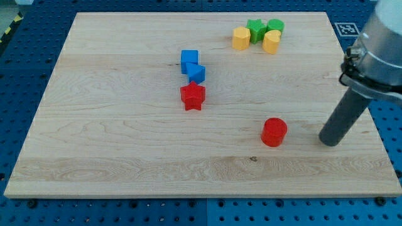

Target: Push the red circle below the red star

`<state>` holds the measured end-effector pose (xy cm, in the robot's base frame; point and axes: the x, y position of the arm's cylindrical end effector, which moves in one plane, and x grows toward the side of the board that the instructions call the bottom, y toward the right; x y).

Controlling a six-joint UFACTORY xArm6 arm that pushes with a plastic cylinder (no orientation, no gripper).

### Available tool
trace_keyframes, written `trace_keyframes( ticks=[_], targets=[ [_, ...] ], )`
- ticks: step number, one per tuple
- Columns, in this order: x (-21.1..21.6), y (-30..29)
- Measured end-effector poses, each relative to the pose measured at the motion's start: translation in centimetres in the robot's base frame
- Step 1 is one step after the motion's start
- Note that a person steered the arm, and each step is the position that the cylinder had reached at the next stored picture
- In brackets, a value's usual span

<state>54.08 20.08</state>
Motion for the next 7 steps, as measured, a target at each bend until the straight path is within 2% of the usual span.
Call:
trace_keyframes(
  ticks=[3,5,7],
  targets=[
    [0.2,-6.4],
    [-2.4,-9.1],
    [-2.8,-11.7]
  ],
)
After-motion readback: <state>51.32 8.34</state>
